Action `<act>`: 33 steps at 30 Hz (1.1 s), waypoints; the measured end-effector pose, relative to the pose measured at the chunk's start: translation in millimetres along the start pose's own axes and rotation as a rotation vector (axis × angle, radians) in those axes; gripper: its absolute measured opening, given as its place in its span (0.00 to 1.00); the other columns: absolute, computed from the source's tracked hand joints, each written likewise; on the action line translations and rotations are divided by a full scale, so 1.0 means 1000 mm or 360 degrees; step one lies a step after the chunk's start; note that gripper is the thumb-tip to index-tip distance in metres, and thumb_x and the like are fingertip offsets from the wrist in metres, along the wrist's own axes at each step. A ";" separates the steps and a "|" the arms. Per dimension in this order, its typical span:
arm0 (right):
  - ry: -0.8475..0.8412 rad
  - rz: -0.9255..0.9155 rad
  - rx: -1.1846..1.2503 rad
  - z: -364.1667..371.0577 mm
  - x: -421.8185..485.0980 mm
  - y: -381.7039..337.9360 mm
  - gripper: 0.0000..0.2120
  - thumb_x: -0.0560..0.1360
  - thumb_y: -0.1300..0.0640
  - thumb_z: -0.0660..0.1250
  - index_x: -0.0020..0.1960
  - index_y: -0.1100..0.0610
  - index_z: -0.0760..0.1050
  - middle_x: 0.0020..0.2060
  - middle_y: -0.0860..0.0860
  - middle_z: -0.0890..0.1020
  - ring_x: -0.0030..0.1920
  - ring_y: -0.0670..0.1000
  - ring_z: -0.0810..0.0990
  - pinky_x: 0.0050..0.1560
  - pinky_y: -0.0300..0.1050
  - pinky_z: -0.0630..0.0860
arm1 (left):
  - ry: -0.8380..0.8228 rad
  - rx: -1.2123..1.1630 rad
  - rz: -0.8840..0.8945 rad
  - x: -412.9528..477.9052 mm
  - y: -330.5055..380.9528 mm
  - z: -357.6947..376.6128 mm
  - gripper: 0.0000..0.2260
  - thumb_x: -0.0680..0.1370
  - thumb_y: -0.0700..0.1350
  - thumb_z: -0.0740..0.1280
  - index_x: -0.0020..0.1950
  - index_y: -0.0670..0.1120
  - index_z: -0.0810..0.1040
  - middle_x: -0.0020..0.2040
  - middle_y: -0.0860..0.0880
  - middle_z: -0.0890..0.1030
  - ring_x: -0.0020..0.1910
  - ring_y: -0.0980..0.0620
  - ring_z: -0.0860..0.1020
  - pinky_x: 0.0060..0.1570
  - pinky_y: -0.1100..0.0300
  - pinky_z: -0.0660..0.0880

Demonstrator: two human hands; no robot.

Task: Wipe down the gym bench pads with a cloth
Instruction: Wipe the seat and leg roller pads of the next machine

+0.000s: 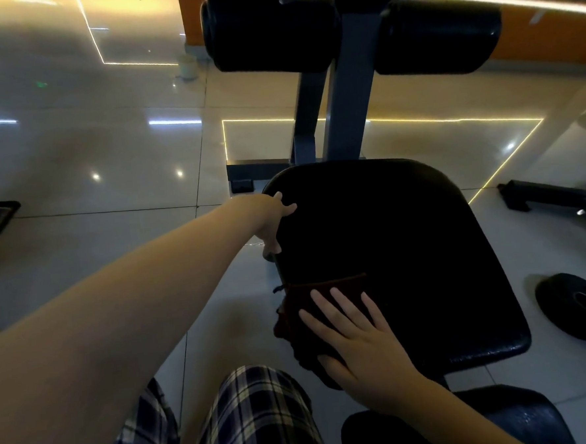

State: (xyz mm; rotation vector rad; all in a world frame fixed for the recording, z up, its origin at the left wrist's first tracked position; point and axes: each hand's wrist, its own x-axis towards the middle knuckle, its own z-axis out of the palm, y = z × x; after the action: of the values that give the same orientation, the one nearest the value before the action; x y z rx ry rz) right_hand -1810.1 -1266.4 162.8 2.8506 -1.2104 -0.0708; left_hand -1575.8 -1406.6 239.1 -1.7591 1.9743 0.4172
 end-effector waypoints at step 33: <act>-0.0049 0.0326 0.0110 -0.005 0.064 -0.007 0.34 0.76 0.35 0.41 0.79 0.46 0.45 0.79 0.48 0.47 0.78 0.52 0.45 0.74 0.62 0.42 | 0.0025 0.0091 -0.0086 -0.002 0.008 0.003 0.43 0.77 0.50 0.69 0.78 0.56 0.39 0.79 0.44 0.39 0.76 0.38 0.54 0.73 0.44 0.56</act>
State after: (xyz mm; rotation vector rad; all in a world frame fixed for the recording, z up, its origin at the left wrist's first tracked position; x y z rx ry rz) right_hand -1759.9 -1307.6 166.0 2.7733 -1.5319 -0.0674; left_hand -1583.0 -1402.0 237.4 -1.7810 1.9251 0.3265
